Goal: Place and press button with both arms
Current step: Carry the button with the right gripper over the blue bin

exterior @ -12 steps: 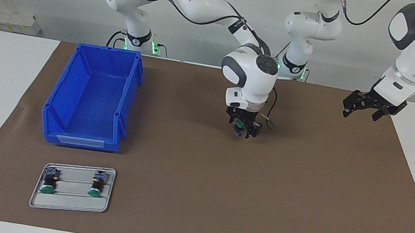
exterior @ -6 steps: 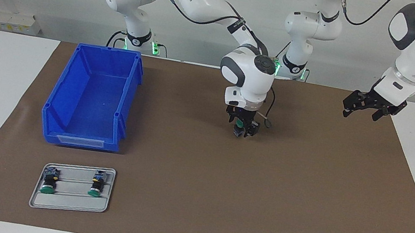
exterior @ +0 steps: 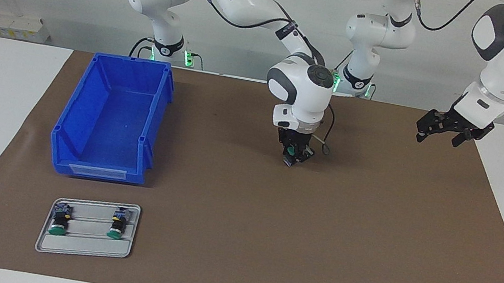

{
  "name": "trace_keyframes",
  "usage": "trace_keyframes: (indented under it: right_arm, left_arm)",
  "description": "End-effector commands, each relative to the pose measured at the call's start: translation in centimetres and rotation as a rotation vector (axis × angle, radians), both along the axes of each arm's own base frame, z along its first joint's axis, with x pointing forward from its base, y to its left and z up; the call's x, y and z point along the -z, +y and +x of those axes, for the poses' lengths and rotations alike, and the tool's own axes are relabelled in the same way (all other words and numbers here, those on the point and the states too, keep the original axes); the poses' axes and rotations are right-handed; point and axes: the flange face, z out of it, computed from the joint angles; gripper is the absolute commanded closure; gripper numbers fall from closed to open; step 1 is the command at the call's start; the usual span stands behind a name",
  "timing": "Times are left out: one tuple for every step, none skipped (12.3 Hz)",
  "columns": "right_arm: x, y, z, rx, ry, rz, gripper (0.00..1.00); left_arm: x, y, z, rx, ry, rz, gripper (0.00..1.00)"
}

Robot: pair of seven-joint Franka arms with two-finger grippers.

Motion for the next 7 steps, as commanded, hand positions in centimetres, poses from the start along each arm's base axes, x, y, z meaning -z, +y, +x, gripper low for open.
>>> trace_keyframes:
  right_arm:
    - [-3.1,-1.6,0.9,0.017,-0.028,0.025,1.0]
    - [-4.6,-3.2,1.9,0.016,-0.039,0.033,1.0]
    - [-6.5,-4.8,2.7,0.013,-0.041,0.034,1.0]
    - [-8.5,-6.7,3.6,0.006,-0.037,0.027,1.0]
    - [-10.3,-8.6,4.3,-0.001,-0.03,0.015,1.0]
    - [-11.7,-10.5,4.9,-0.018,-0.017,-0.001,1.0]
    - [-12.9,-12.4,5.4,-0.037,-0.006,-0.016,1.0]
  left_arm:
    - [0.0,0.2,-0.5,-0.001,-0.01,0.016,0.0]
    - [0.0,0.2,-0.5,-0.003,-0.01,0.016,0.0]
    - [0.0,0.2,-0.5,-0.001,-0.012,0.016,0.0]
    - [0.0,0.2,-0.5,-0.003,-0.012,0.015,0.0]
    - [0.0,0.2,-0.5,-0.001,-0.01,0.016,0.0]
    - [0.0,0.2,-0.5,-0.003,-0.01,0.016,0.0]
    - [0.0,0.2,-0.5,-0.001,-0.01,0.016,0.0]
